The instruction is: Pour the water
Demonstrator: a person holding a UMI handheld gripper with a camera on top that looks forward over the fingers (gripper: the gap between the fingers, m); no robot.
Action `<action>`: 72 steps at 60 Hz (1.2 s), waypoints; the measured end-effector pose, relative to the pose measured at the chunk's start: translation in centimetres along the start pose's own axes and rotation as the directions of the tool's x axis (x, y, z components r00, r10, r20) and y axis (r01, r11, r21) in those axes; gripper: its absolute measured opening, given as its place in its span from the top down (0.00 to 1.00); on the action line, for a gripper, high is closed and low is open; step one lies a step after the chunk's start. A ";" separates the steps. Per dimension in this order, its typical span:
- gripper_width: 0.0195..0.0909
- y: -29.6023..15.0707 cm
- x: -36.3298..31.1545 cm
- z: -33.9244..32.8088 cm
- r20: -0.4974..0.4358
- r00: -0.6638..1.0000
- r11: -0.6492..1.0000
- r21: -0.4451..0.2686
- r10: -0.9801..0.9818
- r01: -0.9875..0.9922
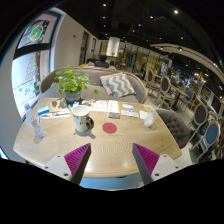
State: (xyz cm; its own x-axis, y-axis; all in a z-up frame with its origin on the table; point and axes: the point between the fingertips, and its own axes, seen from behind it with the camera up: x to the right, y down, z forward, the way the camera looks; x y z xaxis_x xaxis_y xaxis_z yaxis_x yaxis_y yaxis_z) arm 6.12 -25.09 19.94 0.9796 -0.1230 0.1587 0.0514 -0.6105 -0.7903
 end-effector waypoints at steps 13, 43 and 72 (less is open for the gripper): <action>0.08 1.3 -3.1 -0.9 -0.027 1.000 1.000 -0.014 -0.004 0.004; 0.07 4.5 -30.0 -2.2 0.228 0.973 1.000 0.017 0.014 -0.018; 0.28 -3.4 -42.1 14.3 0.221 0.969 0.977 0.158 0.109 -0.146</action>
State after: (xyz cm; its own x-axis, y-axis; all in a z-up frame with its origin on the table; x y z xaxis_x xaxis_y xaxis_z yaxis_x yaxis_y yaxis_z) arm -32.49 -6.66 7.53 0.9979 -0.0132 -0.0628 -0.0619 -0.4546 -0.8886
